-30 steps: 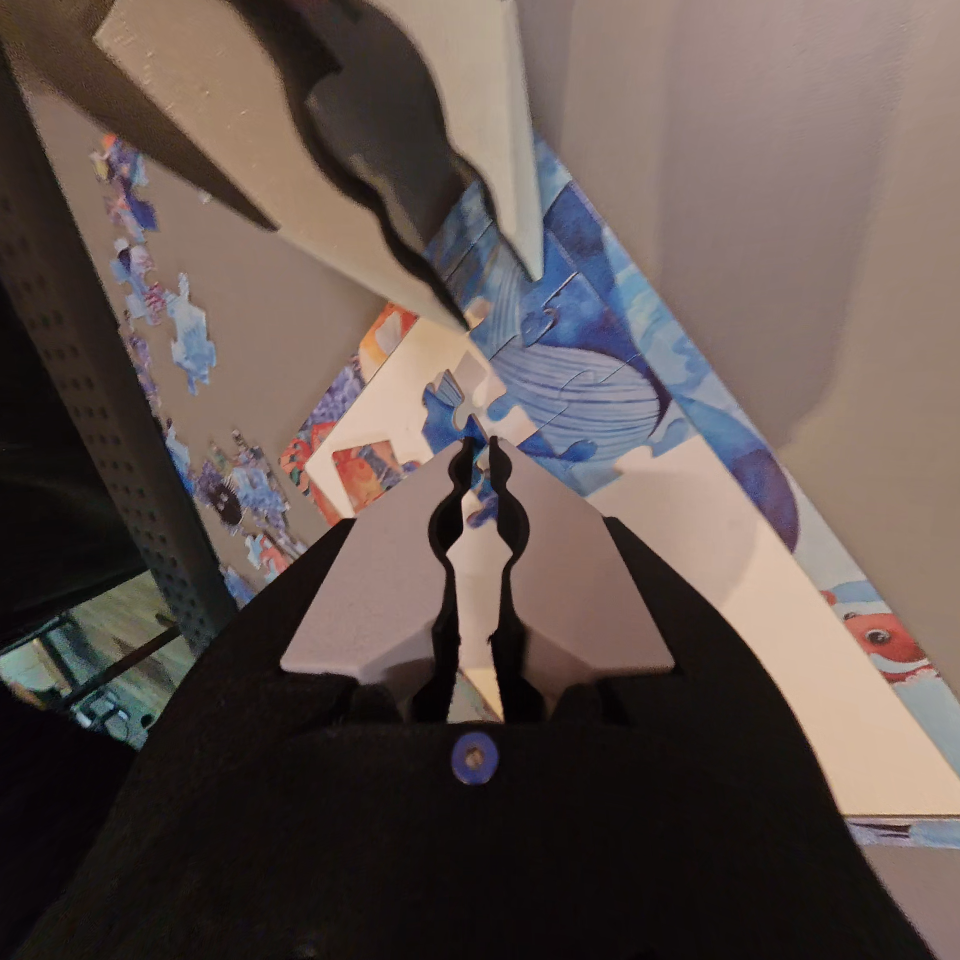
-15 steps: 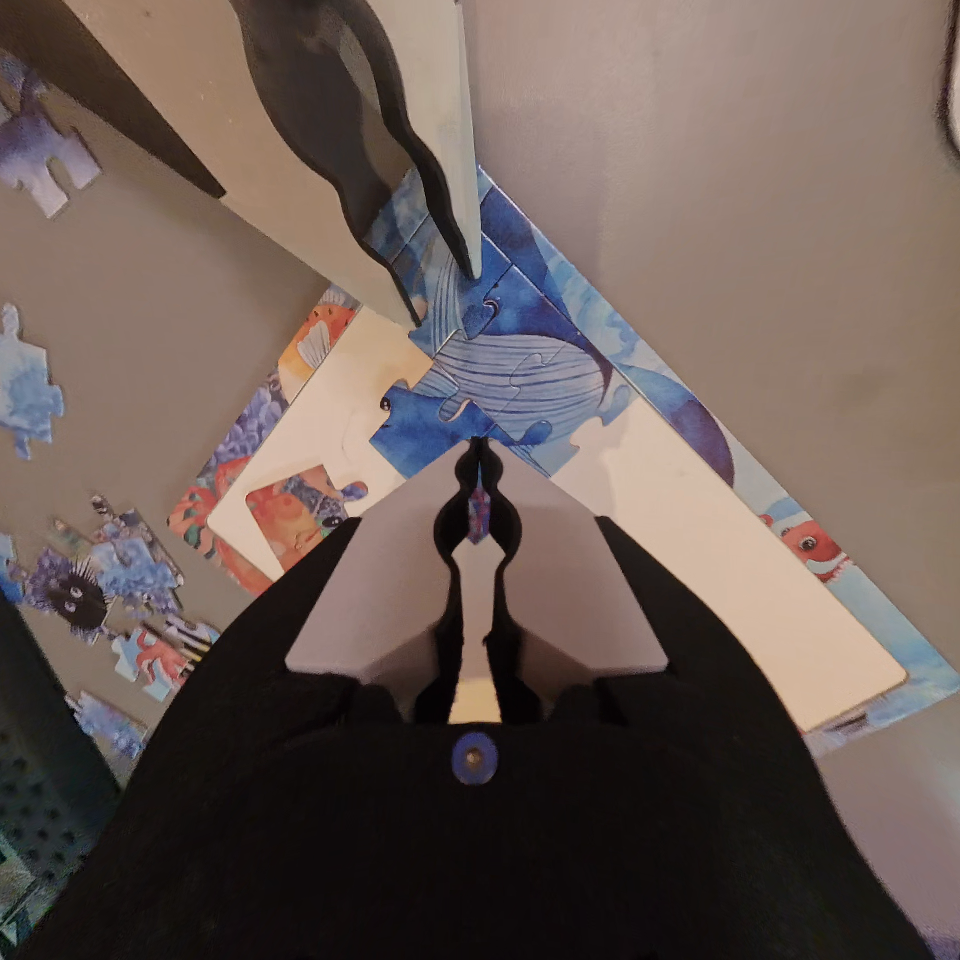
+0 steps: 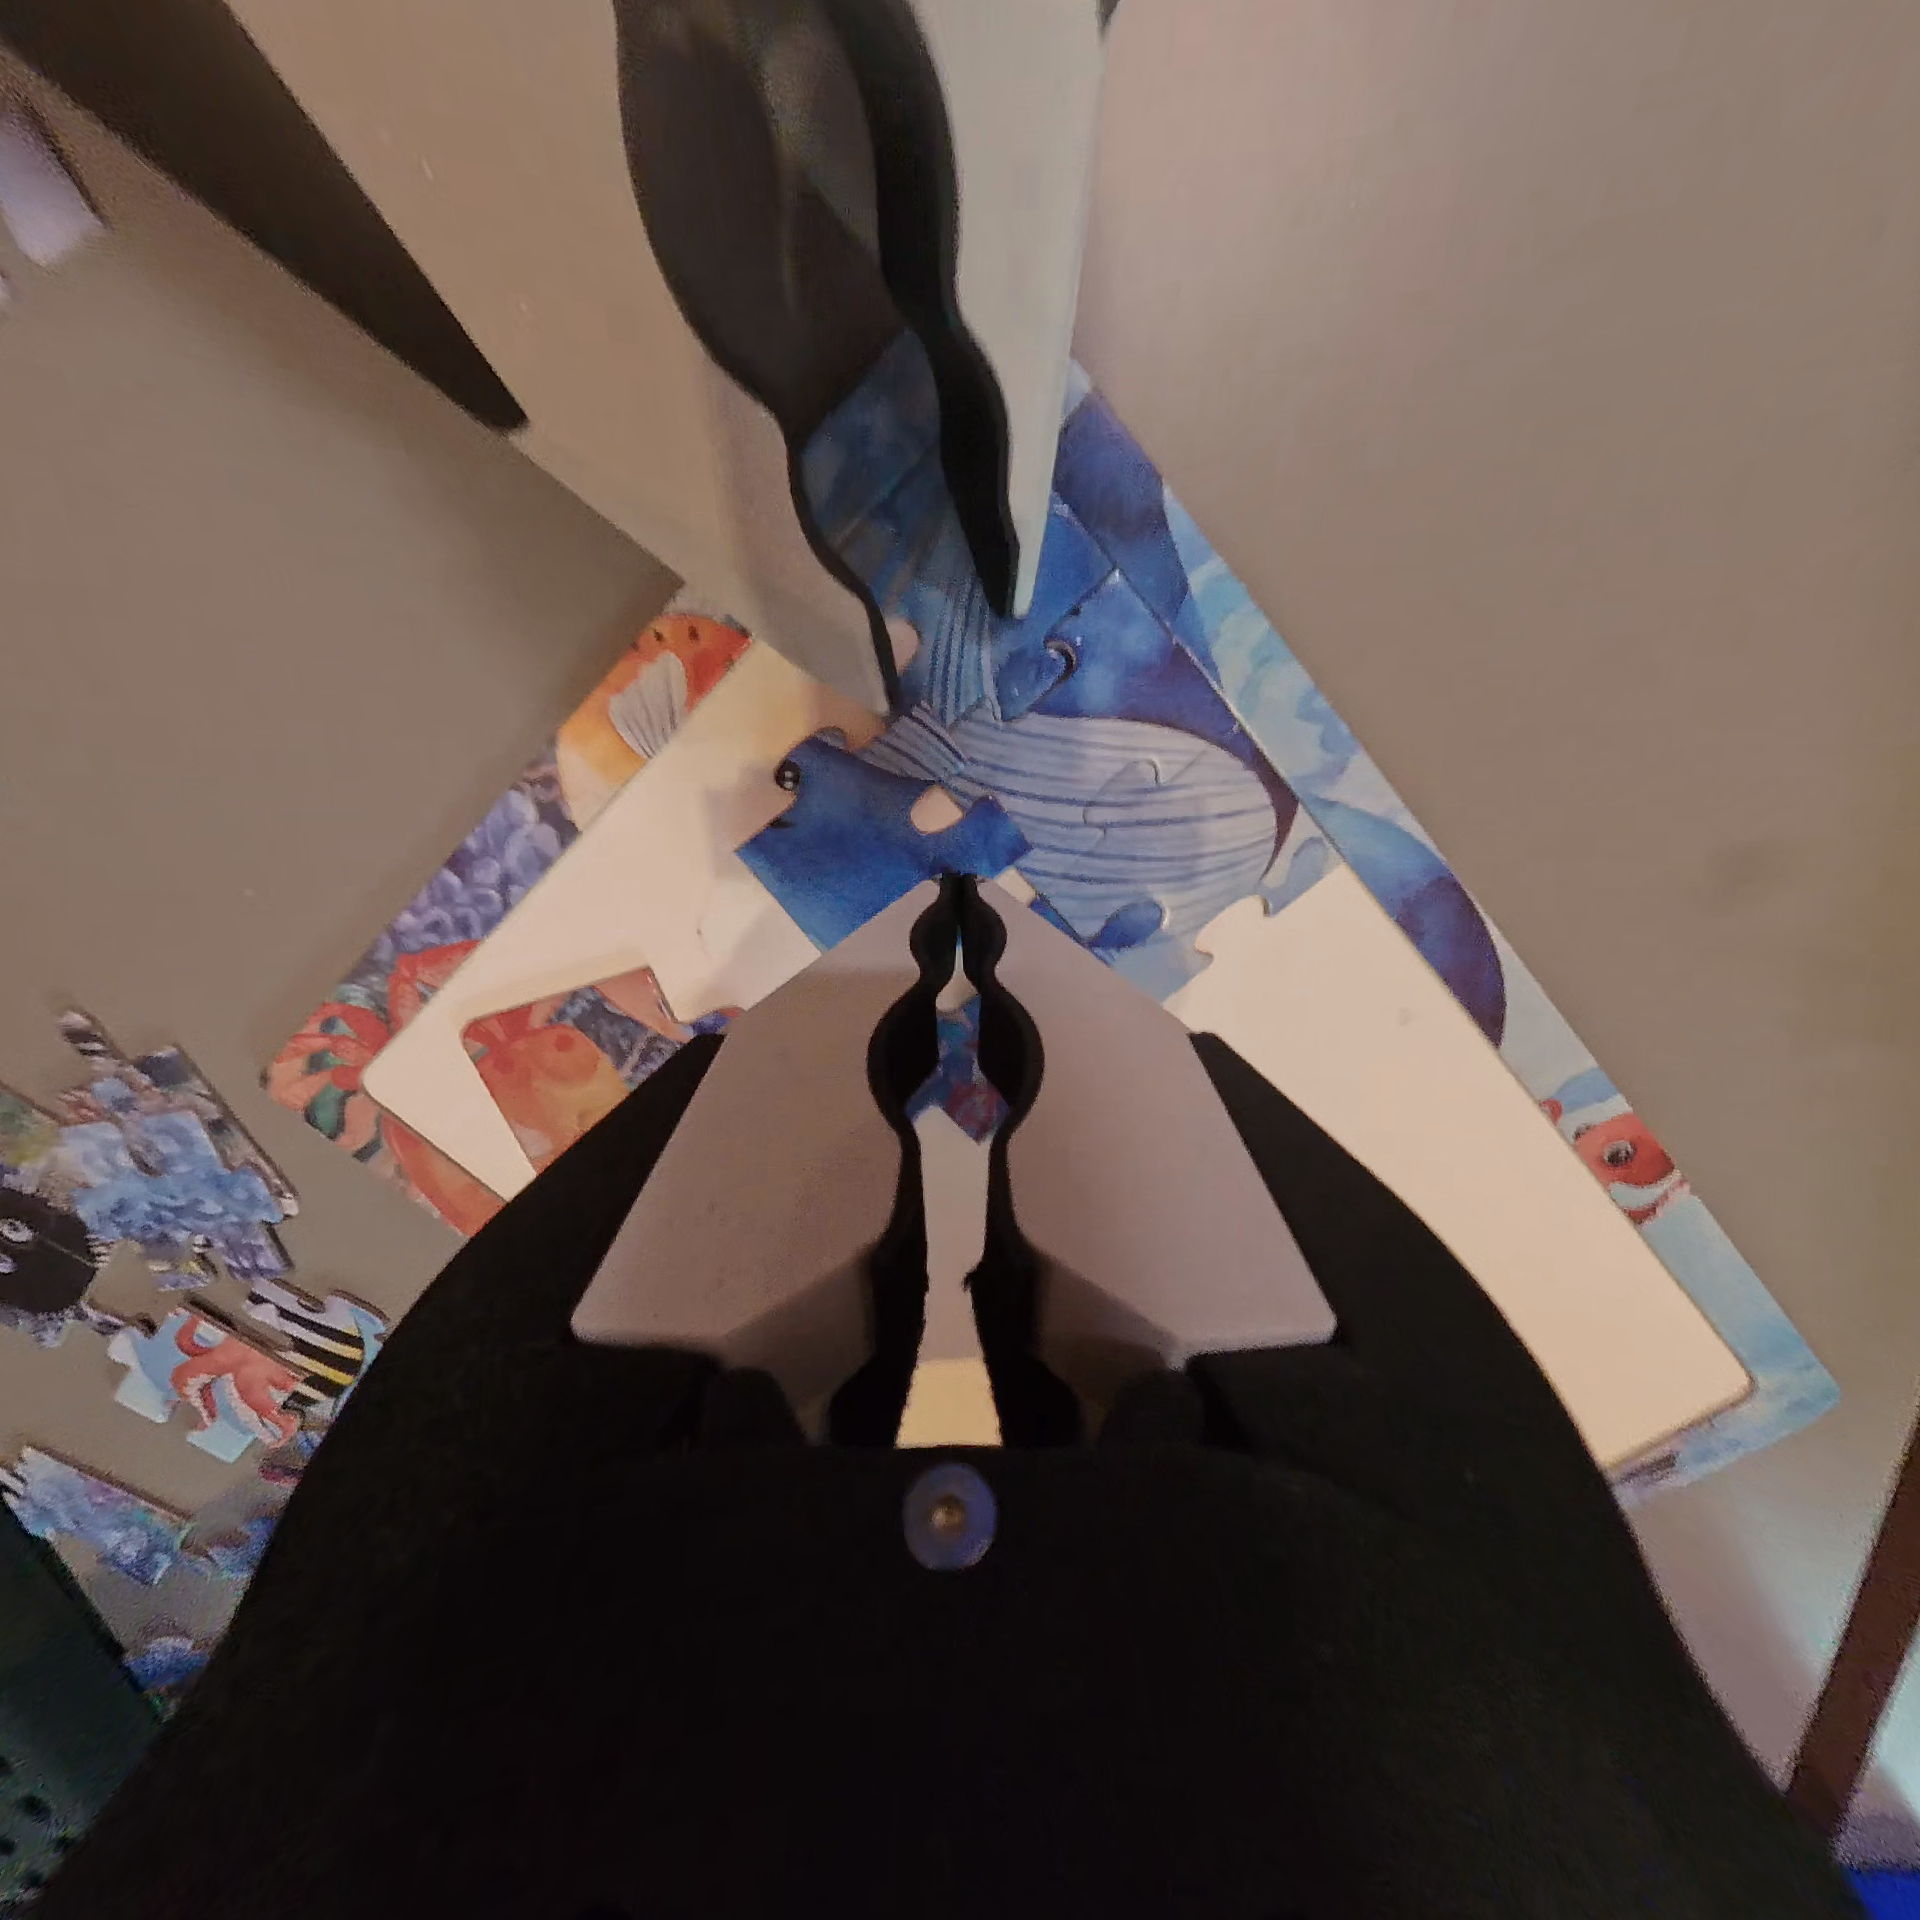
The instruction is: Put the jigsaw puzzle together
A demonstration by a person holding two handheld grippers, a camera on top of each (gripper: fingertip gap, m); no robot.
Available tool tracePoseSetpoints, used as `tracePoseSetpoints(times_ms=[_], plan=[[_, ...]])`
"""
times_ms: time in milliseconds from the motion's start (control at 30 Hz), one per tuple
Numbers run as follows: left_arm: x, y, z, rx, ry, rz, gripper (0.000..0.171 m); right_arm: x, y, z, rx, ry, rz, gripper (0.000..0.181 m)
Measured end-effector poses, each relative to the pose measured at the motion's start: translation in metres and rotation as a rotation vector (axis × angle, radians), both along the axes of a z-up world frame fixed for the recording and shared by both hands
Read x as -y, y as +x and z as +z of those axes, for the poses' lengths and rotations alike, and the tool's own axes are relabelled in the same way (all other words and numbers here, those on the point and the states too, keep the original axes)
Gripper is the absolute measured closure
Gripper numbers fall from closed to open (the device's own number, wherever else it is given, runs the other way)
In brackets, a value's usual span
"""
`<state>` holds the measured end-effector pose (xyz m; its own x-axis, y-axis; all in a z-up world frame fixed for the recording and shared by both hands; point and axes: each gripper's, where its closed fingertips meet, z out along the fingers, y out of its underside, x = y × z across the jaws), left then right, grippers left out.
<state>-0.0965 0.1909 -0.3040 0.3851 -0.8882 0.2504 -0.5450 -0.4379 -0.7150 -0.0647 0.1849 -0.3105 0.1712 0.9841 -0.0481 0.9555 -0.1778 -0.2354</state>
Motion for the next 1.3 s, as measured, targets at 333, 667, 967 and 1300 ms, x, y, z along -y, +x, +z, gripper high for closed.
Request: tracePoseSetpoints(times_ms=[333,667,967,1300], plan=[[0.013,0.014,0.002,-0.041,0.056,-0.07,0.152,0.003,0.007,0.001,0.059,-0.003,0.036,0.181],[0.02,0.025,0.004,-0.028,0.063,-0.091,0.154,0.008,0.007,0.002,0.004,-0.07,-0.004,0.181],[0.028,0.02,0.0,-0.056,0.049,-0.148,0.153,0.014,0.009,0.0,-0.05,-0.054,-0.056,0.181],[0.03,0.027,-0.005,-0.106,0.109,-0.147,0.155,0.002,0.013,0.0,-0.039,-0.004,-0.067,0.181]])
